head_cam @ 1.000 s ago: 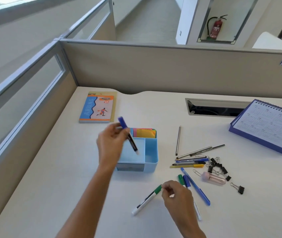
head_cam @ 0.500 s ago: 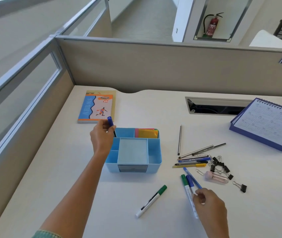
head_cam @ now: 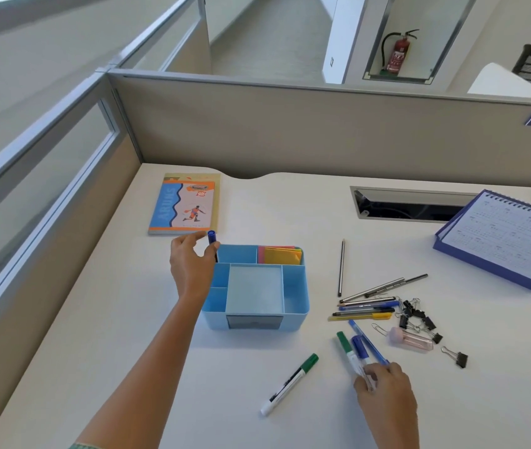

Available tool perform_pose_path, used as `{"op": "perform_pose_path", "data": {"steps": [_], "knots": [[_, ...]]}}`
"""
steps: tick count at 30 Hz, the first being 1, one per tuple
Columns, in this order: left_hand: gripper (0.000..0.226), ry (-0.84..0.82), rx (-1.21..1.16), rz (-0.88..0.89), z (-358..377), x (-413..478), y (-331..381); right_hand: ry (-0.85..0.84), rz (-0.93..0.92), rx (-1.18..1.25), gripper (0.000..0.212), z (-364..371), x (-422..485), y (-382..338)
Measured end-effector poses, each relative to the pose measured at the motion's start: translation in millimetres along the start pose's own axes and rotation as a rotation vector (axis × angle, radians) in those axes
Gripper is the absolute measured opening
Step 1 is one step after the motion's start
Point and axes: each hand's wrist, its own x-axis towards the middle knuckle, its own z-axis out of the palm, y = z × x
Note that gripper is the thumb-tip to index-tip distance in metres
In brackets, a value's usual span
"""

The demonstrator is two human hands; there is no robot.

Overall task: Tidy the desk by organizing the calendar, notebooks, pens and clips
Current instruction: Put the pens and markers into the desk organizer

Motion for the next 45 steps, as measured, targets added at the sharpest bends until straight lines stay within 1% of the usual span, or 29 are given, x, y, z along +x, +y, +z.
{"op": "perform_pose_path", "data": {"steps": [2,4,5,6,7,9,10,11,12,15,17,19,24,27,29,31,33,36,38,41,45], "knots": [[0.035,0.036,-0.052,0.063,-11,-9,6,0.072,0.037,0.207,0.013,-10,0,-10],[0.031,0.075,-0.098,0.145,-23,-27,12,0.151,-0.025,0.378,0.015,-24,-3,-28],[0.027,0.061,-0.141,0.161,-29,-40,15,0.151,-0.076,0.454,0.015,-31,-5,-40],[0.023,-0.001,-0.203,0.140,-33,-56,20,0.133,-0.141,0.521,0.015,-37,-8,-55],[0.019,-0.114,-0.267,0.084,-34,-73,24,0.103,-0.214,0.572,0.015,-42,-10,-70],[0.024,-0.391,-0.377,-0.076,-30,-104,34,0.018,-0.351,0.614,0.015,-44,-16,-99],[0.028,-0.486,-0.429,-0.149,-28,-114,36,-0.027,-0.405,0.613,0.015,-43,-18,-111],[0.029,-0.532,-0.478,-0.204,-27,-120,36,-0.069,-0.441,0.613,0.016,-41,-20,-122],[0.026,-0.540,-0.520,-0.238,-27,-121,36,-0.105,-0.455,0.621,0.017,-39,-22,-129],[0.018,-0.515,-0.547,-0.247,-33,-112,34,-0.150,-0.436,0.672,0.015,-35,-21,-143],[0.019,-0.467,-0.514,-0.226,-37,-101,33,-0.174,-0.421,0.676,0.013,-30,-18,-145],[0.020,-0.358,-0.520,-0.199,-44,-82,31,-0.181,-0.383,0.667,0.012,-25,-16,-140],[0.021,-0.021,-0.580,-0.072,-59,-19,38,-0.167,-0.213,0.613,0.022,-14,-13,-101],[0.021,0.071,-0.534,-0.027,-48,0,38,-0.160,-0.146,0.514,0.034,-10,-16,-83],[0.023,0.091,-0.508,-0.011,-38,2,35,-0.166,-0.115,0.426,0.035,-8,-19,-76],[0.025,0.109,-0.455,0.001,-30,-1,31,-0.201,-0.086,0.347,0.025,-5,-21,-74],[0.024,0.112,-0.411,0.002,-21,-6,26,-0.279,-0.036,0.265,0.013,-4,-24,-76],[0.023,0.099,-0.359,-0.037,-11,-10,17,-0.393,0.013,0.175,0.025,0,-25,-84],[0.026,0.101,-0.298,-0.049,-5,-8,10,-0.435,0.030,0.148,0.032,3,-26,-91],[0.028,0.105,-0.233,-0.067,1,-8,3,-0.423,0.041,0.117,0.040,9,-27,-99],[0.023,0.080,-0.248,-0.086,6,-14,-4,-0.381,0.056,0.117,0.035,16,-27,-106]]}}
